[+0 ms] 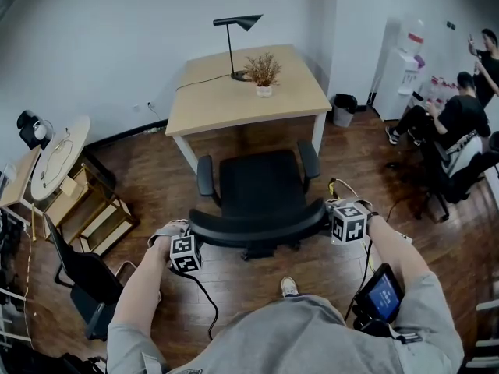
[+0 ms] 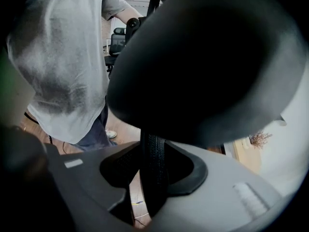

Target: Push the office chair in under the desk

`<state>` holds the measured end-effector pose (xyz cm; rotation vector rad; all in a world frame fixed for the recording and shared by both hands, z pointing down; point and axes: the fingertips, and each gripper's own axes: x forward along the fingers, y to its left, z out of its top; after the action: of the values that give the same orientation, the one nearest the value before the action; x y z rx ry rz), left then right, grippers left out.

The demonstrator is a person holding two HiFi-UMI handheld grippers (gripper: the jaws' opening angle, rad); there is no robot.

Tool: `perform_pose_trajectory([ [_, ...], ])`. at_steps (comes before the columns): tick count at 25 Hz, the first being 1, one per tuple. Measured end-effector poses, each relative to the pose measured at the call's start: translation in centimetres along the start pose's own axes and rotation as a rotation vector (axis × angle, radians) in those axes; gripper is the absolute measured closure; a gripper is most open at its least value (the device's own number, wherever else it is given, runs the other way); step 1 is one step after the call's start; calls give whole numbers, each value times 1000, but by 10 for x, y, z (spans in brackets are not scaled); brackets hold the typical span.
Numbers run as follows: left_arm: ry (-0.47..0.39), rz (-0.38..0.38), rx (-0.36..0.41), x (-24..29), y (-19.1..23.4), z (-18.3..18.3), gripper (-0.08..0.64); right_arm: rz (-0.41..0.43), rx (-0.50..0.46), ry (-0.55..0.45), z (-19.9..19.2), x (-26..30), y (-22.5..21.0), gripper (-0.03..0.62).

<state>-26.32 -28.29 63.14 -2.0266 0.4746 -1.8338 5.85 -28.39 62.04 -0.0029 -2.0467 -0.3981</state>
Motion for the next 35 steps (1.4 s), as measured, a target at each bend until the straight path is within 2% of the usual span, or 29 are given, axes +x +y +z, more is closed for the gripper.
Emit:
perform_pose_trajectory([
  [17,28,12,-26,46,76,-8,437,-11,-28,-20,-26,17,-91,448],
  [21,38,-3,-43,49,86,-9,437,2,-44,-28,-28,21,-107,449],
  [35,56,26,-55,74,131,-11,436,5,-68,-39,-44,26,-159,451],
])
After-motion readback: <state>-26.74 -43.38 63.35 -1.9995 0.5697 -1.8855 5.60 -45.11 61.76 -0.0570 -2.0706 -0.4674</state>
